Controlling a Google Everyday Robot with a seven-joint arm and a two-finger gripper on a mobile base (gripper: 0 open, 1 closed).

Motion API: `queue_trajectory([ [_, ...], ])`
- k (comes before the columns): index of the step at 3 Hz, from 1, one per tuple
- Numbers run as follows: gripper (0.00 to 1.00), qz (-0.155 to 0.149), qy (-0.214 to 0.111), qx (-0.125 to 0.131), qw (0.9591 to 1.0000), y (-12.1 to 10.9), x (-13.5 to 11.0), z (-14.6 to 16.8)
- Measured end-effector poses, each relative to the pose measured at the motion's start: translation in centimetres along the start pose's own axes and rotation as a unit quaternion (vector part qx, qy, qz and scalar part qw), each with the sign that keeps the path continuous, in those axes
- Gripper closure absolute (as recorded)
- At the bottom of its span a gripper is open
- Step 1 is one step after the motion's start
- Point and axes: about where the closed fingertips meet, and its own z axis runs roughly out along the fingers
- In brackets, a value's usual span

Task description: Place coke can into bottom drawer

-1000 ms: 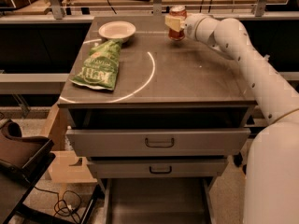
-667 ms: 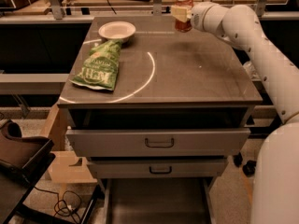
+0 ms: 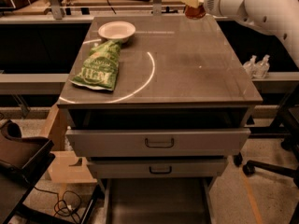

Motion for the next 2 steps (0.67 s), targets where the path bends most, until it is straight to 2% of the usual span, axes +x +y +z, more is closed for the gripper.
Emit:
queue_trajectory([
  [1, 1.00, -0.010, -0.001, 0.002, 1.0000, 2.5, -1.1, -4.4],
  [2, 1.00, -0.011, -0.010, 0.019, 0.9997, 5.1, -1.6, -9.3],
])
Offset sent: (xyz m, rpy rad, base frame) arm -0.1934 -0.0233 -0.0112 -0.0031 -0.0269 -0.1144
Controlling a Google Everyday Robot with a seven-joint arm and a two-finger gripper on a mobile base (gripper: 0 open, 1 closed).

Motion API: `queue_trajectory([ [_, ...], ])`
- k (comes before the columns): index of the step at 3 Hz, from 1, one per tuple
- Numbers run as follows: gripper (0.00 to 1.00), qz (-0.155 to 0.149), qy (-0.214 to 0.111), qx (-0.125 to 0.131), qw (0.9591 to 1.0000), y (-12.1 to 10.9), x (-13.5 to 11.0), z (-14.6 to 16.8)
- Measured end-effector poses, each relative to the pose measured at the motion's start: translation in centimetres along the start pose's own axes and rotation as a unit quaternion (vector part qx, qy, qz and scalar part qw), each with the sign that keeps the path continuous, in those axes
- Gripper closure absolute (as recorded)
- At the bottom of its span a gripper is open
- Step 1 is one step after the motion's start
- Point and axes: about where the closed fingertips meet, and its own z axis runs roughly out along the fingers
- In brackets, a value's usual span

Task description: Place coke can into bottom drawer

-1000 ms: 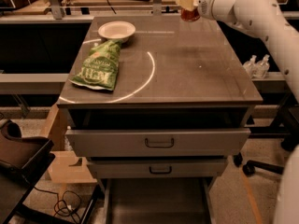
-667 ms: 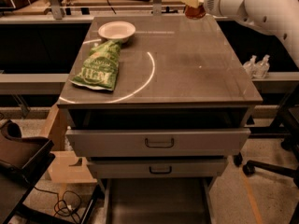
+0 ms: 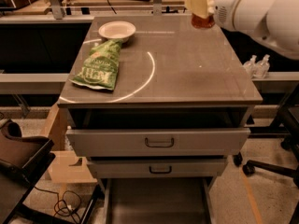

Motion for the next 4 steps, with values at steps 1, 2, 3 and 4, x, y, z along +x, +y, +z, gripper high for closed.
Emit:
queue_trajectory([
  [1, 1.00, 0.006, 0.011, 0.026, 0.9996, 2.7, 1.2, -5.5],
  [2, 1.00, 0.011, 0.030, 0.031, 0.9990, 6.0, 3.5, -9.1],
  [3, 1.00, 0.031, 0.035, 0.024, 0.9986, 8.1, 6.5, -11.6],
  [4, 1.00, 0.053, 0.031, 0.010, 0.9980, 9.2, 10.2, -14.4],
])
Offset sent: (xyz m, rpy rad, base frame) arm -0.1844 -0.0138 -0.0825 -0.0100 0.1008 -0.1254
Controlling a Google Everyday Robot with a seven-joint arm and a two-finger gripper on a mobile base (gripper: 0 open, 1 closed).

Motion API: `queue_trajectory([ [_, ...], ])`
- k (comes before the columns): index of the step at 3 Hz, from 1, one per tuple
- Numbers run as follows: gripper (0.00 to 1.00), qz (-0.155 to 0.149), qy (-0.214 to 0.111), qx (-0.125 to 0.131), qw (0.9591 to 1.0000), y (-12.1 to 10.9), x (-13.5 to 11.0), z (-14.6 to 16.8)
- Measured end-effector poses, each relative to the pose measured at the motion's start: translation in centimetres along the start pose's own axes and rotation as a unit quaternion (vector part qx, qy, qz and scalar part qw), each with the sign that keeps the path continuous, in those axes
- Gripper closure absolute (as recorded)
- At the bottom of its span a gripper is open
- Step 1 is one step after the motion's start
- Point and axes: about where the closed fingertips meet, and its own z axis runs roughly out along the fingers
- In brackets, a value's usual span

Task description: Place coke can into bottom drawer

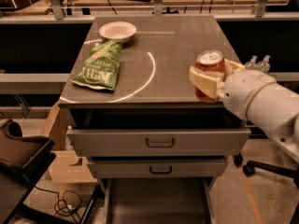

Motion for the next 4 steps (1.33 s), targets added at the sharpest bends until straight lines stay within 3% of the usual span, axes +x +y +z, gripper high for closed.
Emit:
queue_trajectory([
  [1, 1.00, 0.018, 0.005, -0.005, 0.9998, -1.8, 3.4, -3.8],
  [2, 1.00, 0.038, 0.012, -0.037, 0.9985, -3.0, 6.8, -6.8],
  [3, 1.00, 0.041, 0.013, -0.036, 0.9984, -3.0, 7.1, -6.9],
  [4, 1.00, 0.072, 0.028, -0.029, 0.9966, -2.7, 10.3, -7.8],
])
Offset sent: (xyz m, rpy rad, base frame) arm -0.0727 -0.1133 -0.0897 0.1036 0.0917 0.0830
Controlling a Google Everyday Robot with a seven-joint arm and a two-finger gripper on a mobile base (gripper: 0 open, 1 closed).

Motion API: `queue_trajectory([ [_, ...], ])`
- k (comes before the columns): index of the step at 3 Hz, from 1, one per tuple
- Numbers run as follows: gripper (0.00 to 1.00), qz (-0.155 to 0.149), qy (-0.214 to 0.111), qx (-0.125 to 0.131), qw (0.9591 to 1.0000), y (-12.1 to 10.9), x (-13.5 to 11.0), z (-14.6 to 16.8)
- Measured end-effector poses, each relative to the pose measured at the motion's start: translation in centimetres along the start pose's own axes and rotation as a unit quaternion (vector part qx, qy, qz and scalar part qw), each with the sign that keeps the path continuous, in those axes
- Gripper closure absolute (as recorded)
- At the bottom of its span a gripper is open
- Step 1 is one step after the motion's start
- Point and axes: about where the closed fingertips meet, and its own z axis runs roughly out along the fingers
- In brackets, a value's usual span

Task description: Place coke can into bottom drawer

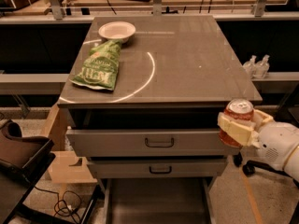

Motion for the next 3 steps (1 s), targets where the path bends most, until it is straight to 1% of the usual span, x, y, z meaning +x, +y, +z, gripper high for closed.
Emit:
queue_trajectory([
  [1, 1.00, 0.015, 0.035, 0.005, 0.9993, -1.2, 6.3, -2.1],
  [2, 1.00, 0.003, 0.065, -0.016, 0.9978, -1.8, 12.7, -3.5],
  [3, 1.00, -0.021, 0.077, -0.059, 0.9950, -1.6, 17.9, -3.3],
])
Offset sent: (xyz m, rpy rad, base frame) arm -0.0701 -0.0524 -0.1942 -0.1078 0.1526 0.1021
